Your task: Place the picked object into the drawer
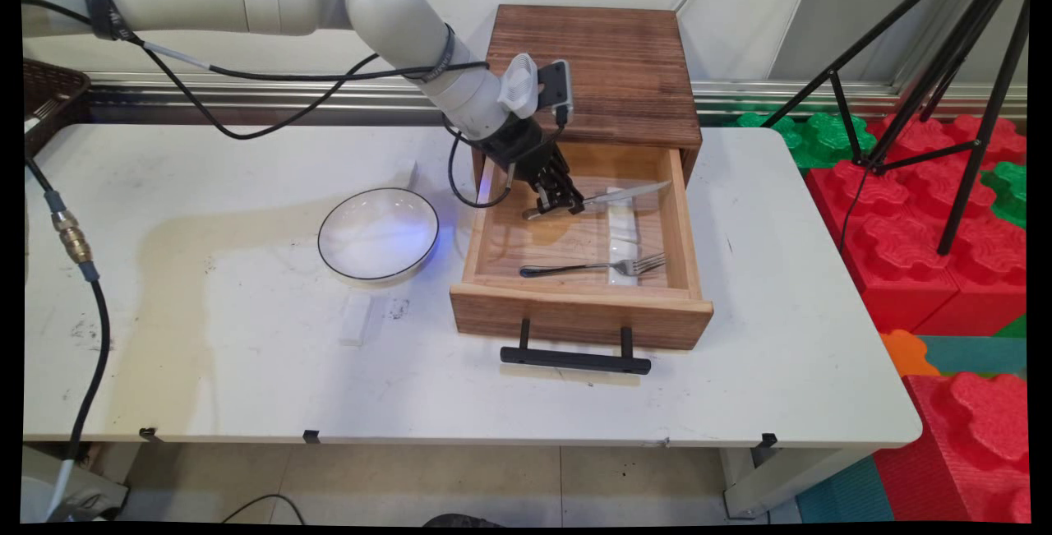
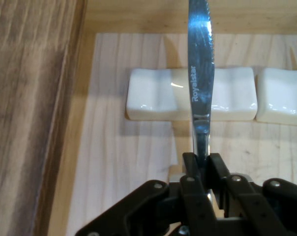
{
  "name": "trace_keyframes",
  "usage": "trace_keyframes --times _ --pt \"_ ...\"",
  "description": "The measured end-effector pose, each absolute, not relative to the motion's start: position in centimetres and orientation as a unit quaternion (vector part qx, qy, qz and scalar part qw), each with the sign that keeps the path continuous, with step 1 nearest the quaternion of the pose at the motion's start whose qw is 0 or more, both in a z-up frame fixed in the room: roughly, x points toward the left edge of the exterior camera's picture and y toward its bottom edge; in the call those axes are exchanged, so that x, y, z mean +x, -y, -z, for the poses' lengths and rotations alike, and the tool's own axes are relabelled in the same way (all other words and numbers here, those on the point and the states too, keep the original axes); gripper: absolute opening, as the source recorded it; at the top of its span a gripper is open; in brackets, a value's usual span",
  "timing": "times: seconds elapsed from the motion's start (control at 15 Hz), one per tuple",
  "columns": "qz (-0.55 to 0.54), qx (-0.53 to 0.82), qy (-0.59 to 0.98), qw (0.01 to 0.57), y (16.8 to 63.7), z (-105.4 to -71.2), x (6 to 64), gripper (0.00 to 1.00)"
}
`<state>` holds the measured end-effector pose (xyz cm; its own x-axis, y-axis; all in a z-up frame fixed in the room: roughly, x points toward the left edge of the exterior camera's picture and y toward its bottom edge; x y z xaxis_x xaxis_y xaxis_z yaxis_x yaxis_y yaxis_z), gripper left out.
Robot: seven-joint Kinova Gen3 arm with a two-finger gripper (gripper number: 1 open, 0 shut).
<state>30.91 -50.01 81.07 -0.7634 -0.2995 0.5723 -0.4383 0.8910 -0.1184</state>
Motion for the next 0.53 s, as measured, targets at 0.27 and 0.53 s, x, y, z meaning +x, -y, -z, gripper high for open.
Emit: trace_keyframes --times 0.27,0.53 --pt "-0.123 0.198 0.930 0.285 50.27 -80.49 30.60 0.00" --pt "-0.124 0.197 0.929 0.289 50.60 -80.16 30.26 1.00"
